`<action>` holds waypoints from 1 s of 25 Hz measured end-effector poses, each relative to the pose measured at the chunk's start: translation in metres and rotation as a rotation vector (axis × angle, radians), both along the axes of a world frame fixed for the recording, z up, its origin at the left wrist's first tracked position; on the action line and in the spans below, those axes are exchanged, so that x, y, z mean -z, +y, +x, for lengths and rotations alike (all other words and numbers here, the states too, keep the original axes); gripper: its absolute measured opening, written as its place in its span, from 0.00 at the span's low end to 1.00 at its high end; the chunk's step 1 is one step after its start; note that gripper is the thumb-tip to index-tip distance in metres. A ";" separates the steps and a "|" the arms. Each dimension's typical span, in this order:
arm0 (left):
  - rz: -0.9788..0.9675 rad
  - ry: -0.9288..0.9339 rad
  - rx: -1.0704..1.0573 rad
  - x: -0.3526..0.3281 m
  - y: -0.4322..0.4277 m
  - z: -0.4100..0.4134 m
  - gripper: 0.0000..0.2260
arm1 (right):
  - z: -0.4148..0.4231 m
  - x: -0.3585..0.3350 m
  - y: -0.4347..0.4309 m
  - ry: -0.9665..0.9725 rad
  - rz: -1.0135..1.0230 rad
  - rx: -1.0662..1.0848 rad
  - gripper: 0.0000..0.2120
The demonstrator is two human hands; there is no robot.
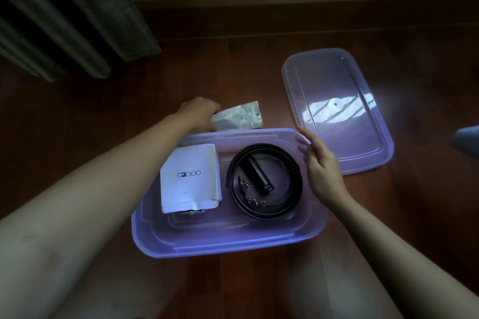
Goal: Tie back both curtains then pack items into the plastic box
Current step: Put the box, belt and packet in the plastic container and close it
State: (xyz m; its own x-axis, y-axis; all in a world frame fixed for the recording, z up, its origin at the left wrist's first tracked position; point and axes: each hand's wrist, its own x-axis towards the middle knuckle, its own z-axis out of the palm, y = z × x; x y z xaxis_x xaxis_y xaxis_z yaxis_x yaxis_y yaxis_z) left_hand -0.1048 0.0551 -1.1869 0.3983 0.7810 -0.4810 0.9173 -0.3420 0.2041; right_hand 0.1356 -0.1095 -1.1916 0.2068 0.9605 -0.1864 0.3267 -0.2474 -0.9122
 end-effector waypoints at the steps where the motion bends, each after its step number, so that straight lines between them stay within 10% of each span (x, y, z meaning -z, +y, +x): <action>1: 0.056 -0.082 0.007 -0.004 -0.001 0.000 0.14 | 0.000 0.000 0.000 0.000 0.001 0.002 0.23; 5: 0.450 -0.490 0.212 -0.040 -0.032 -0.006 0.18 | 0.002 0.000 0.000 0.111 -0.032 0.021 0.20; 9: 0.602 -0.454 0.413 -0.054 -0.094 0.008 0.17 | 0.001 -0.009 0.000 0.259 -0.009 0.074 0.22; 15: 0.684 -0.150 0.400 -0.025 -0.143 0.068 0.21 | -0.007 -0.023 -0.016 -0.673 0.675 -0.039 0.12; 25: 0.576 -0.104 0.279 -0.009 -0.159 0.044 0.24 | -0.030 0.008 -0.022 -1.192 0.283 -0.451 0.24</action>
State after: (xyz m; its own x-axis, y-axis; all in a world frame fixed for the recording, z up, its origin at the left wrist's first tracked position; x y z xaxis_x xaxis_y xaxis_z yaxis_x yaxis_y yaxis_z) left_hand -0.0609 -0.1039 -1.1777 0.6454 0.7630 0.0363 0.7635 -0.6458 0.0002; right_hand 0.1059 -0.1312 -1.2001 -0.2450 0.9637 0.1057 0.9689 0.2472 -0.0078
